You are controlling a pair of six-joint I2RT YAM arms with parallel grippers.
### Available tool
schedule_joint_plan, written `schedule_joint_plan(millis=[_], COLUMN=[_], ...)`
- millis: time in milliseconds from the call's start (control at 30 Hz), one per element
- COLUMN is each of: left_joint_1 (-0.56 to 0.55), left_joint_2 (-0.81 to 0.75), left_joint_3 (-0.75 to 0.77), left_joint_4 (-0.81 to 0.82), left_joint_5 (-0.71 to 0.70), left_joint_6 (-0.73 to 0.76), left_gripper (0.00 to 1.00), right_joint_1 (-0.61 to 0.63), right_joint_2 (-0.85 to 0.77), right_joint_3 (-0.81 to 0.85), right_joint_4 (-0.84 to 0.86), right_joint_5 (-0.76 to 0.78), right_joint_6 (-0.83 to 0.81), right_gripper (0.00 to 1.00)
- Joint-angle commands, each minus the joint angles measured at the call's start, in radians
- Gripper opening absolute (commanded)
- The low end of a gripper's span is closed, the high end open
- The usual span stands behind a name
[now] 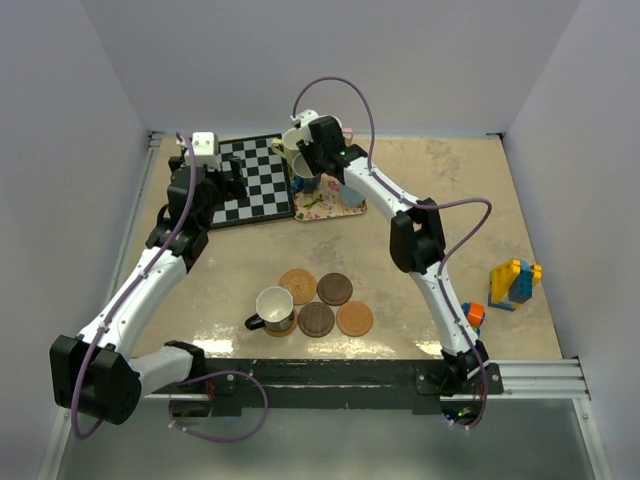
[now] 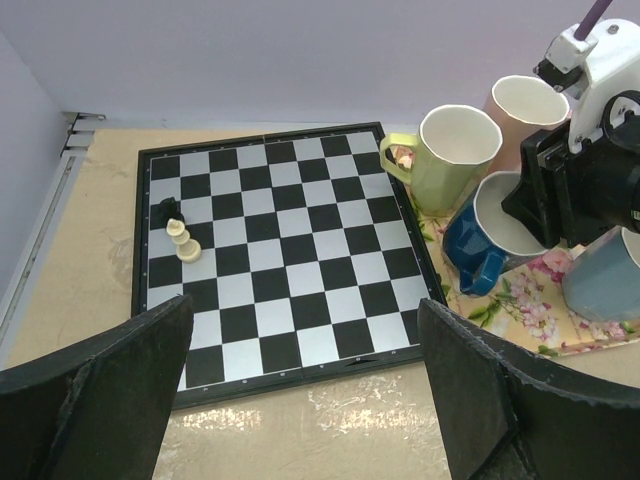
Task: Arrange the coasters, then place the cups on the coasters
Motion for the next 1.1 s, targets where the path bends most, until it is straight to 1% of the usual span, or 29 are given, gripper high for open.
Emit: schedule_joint_plan(millis=[0,100,267,500,667,700,1067], left_joint_1=[0.0,0.0,0.0,0.0,0.0,0.0,0.0], left_joint_2=[-0.003,0.0,0.0,-0.002,-0.005,-0.005,-0.031], left_joint_3=[0.004,0.004,0.004,0.006,0.007,0.007,0.01], left_joint_4=[0.039,0.039,0.039,0.038,0.036,0.036,0.032], left_joint_5=[0.008,0.008,0.006,0.006,0.008,0.008,0.023], left_joint_6=[0.0,0.0,0.002,0.002,0.002,0.002,-0.004], left_gripper=[0.98,0.98,0.99,0.99,0.99,0.98,0.98], right_joint_1=[-0.005,-0.005,-0.004,-0.005,-0.005,-0.005,-0.004], right_joint_2=[-0.03,-0.041,-0.065,-0.12,-0.172,-0.191,-0.454], right_joint_3=[0.027,0.024,0.019,0.03,0.044,0.036,-0.146], right_joint_4=[0.049,0.06,0.061,0.05,-0.003,-0.009,-0.026], right_joint_5=[0.015,0.014,0.017,0.015,-0.02,-0.028,-0.134], right_joint_6=[-0.008,0.003,0.029,0.096,0.133,0.165,0.283], right_gripper=[0.33,0.23,0.0,0.0,0.0,0.0,0.0])
